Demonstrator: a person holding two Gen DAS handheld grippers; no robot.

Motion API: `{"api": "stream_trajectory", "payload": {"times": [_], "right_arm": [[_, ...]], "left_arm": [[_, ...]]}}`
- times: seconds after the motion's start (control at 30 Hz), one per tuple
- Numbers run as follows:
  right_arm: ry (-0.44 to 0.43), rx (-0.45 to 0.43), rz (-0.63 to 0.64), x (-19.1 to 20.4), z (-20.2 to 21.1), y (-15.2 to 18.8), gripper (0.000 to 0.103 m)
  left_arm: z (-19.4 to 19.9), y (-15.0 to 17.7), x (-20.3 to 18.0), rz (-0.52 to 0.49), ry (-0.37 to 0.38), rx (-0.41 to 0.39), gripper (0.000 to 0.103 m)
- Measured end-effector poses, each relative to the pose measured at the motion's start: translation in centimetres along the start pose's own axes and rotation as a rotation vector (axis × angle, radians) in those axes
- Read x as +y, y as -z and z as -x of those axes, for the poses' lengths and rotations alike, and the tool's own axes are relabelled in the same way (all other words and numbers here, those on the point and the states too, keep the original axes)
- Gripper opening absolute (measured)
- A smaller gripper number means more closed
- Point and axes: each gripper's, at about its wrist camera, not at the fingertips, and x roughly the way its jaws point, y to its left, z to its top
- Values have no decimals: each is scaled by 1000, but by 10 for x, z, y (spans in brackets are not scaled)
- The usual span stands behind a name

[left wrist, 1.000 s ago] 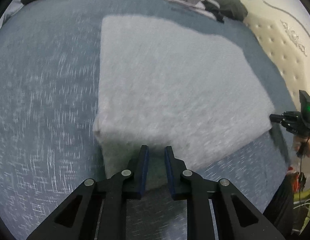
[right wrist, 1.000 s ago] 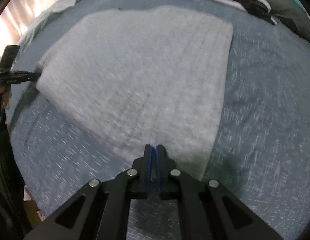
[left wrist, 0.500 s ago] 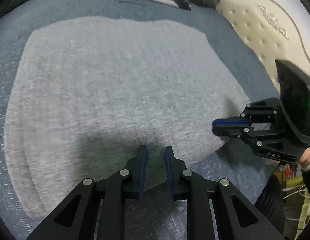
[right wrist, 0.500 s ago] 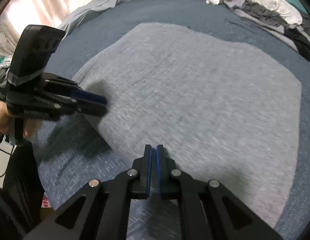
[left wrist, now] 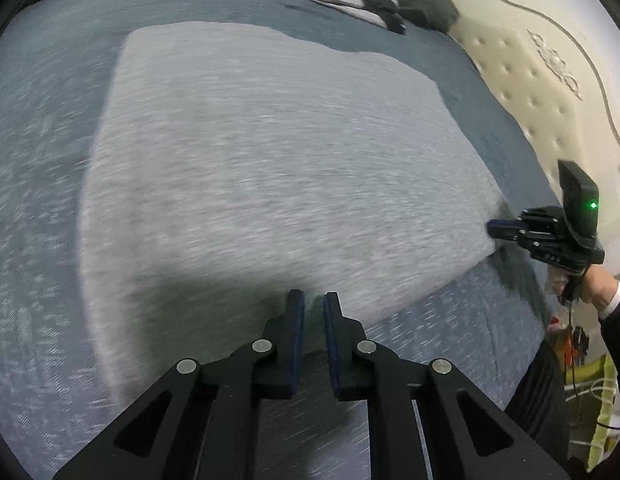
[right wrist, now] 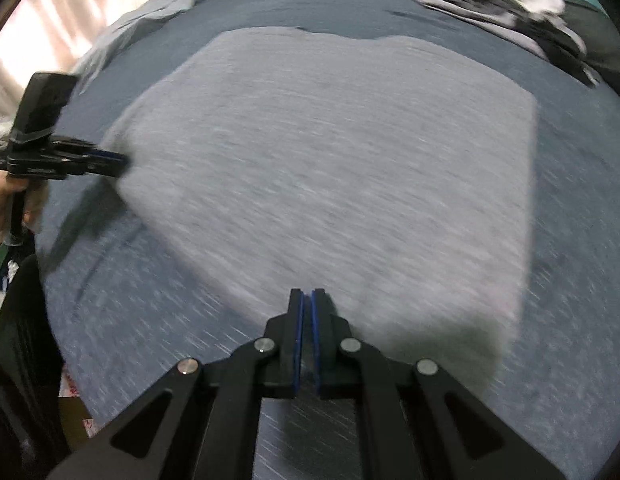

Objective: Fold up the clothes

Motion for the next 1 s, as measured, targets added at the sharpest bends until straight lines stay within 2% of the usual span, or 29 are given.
{"api": "stream_trajectory", "payload": {"times": [0.17, 0.33, 0.4, 0.43, 0.47, 0.53, 0.87, 1.0], "right_arm": [[58, 20, -55, -30, 7, 21, 2], [73, 19, -78, -42, 13, 33, 2], [76, 18, -78, -43, 13, 34, 2], [77, 17, -79, -43, 14, 34, 2], [78, 16, -82, -43, 15, 34, 2], [78, 12, -97, -46, 18, 35, 2], [43, -7, -213, -62, 31, 42, 5], [1, -86, -242, -55, 46, 37, 6]], "left_arm": [[11, 9, 31, 69, -54, -12, 13], [24, 19, 58, 147, -84, -39, 13], [29, 21, 64, 170, -101, -48, 17], [33, 23, 67, 186, -101, -56, 22], [35, 24, 69, 197, -102, -62, 38], [38, 26, 71, 205, -120, -69, 62], [29, 31, 77, 252, -64, -28, 63], [29, 28, 84, 273, -36, -31, 63]]}}
